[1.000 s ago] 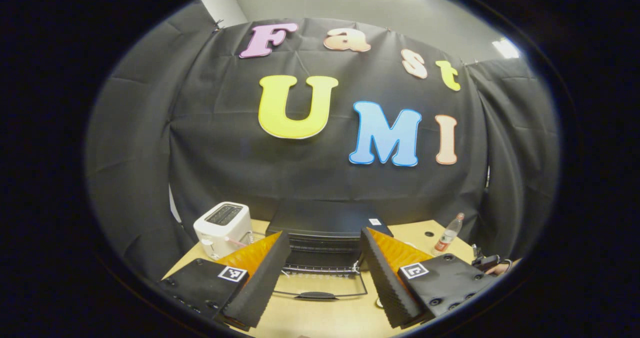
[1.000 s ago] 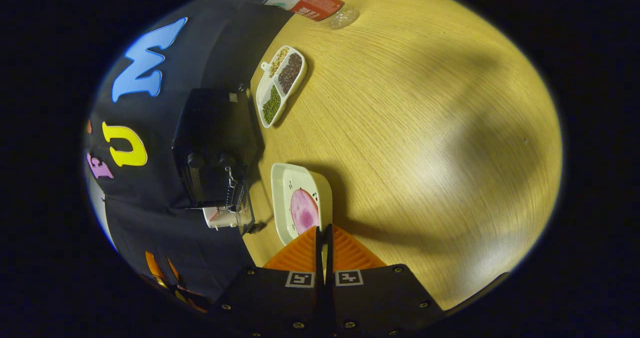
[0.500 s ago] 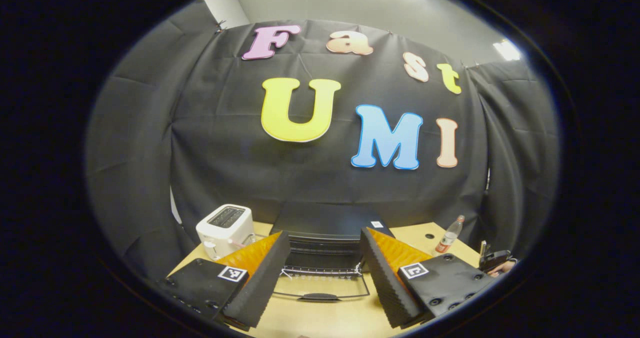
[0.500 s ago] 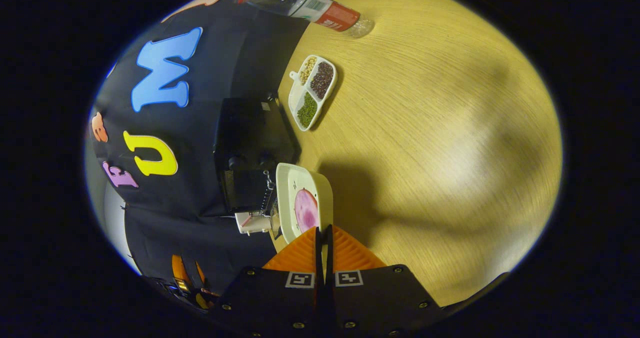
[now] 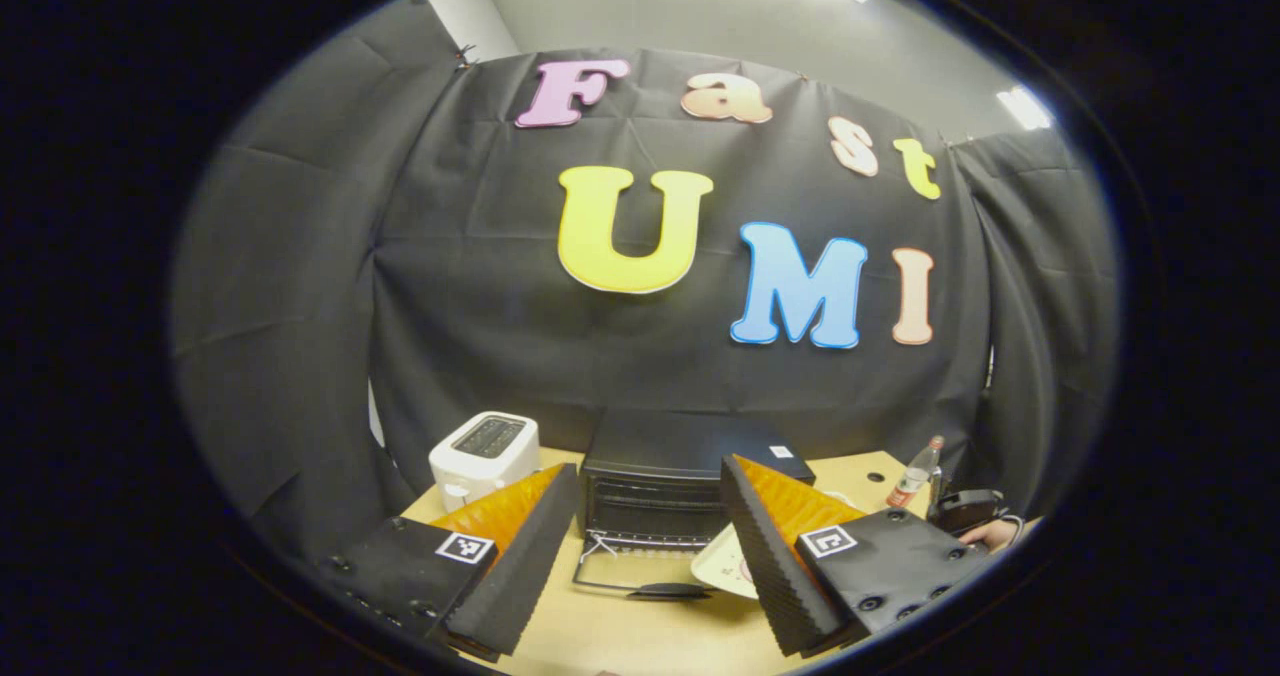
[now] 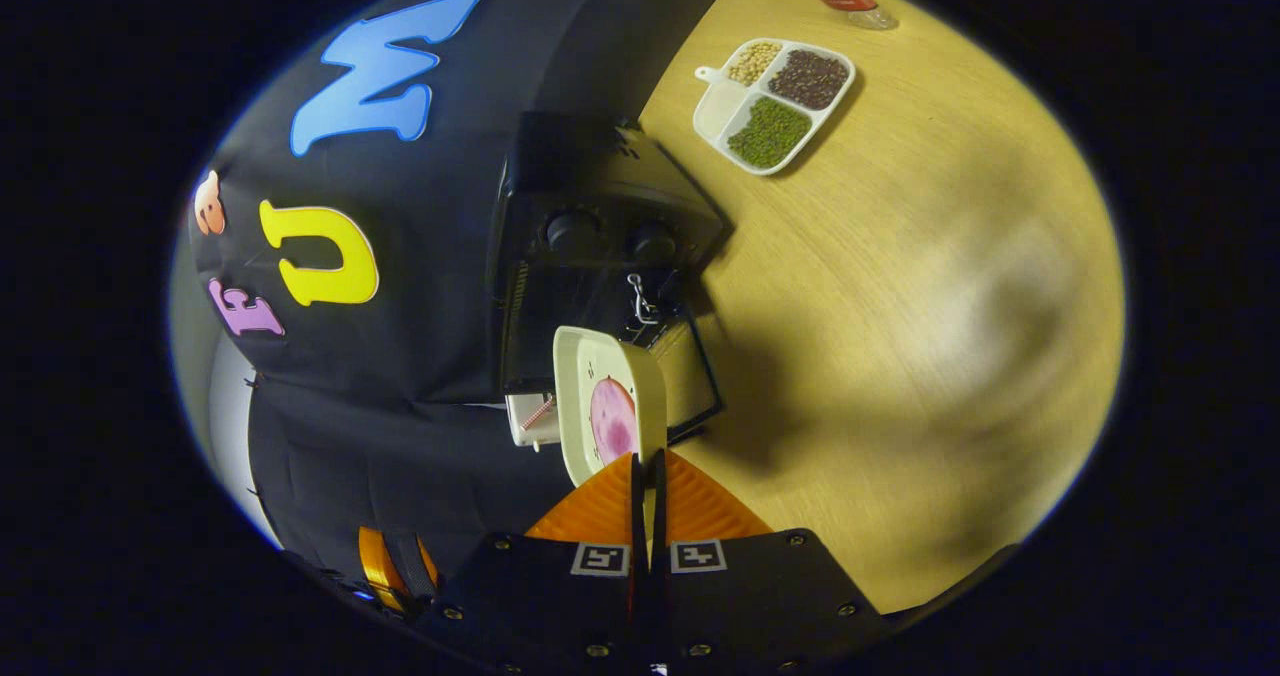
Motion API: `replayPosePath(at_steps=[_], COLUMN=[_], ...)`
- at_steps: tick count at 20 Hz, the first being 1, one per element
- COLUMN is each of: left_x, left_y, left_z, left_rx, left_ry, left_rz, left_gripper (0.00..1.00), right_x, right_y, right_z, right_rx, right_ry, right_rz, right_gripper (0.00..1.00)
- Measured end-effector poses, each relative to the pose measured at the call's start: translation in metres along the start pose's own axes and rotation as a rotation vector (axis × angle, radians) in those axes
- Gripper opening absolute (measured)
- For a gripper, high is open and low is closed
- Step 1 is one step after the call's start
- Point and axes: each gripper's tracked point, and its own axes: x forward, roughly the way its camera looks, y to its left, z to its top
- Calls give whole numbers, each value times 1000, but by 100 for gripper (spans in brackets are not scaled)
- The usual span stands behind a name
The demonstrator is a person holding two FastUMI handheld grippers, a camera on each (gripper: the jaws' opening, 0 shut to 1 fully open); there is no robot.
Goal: Open the electric oven with the left hand, put the food in, and close the electric oven.
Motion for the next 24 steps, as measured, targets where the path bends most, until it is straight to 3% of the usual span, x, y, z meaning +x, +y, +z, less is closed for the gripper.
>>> replayPosePath(at_steps=[1, 2, 9, 11, 12, 13, 17, 18, 20, 22, 23, 24], left_x=[-2, -4, -19, -23, -25, -26, -30, -30, -31, -31, -32, -31], left_y=[8, 19, 76, 91, 97, 103, 121, 123, 126, 129, 130, 131], left_z=[1, 3, -1, -5, -5, -7, -10, -11, -14, -15, -15, -16], left_rx=[-3, -7, -32, -37, -40, -42, -50, -50, -50, -45, -44, -44], left_ry=[-4, -6, 2, 9, 10, 15, 27, 31, 39, 46, 49, 52], left_rz=[12, 26, 117, 144, 156, 168, 205, 212, 222, 230, 233, 235], left_gripper=[100, 95, 95, 100, 91, 95, 95, 100, 96, 100, 95, 100], right_x=[14, 26, 103, 117, 122, 129, 158, 166, 177, 188, 194, 199], right_y=[7, 13, 44, 56, 64, 68, 73, 72, 68, 70, 71, 73], right_z=[-2, -4, 21, 32, 36, 42, 57, 61, 67, 70, 69, 67], right_rx=[10, 21, 242, 291, 325, 369, 455, 469, 508, 538, 543, 551], right_ry=[-13, -30, -271, -354, -389, -419, -490, -504, -538, -562, -567, -572], right_rz=[-4, -5, -7, 15, 30, 39, 19, 11, 1, 0, -4, -5], right_gripper=[1, 1, 1, 1, 1, 1, 1, 1, 1, 1, 1, 1])
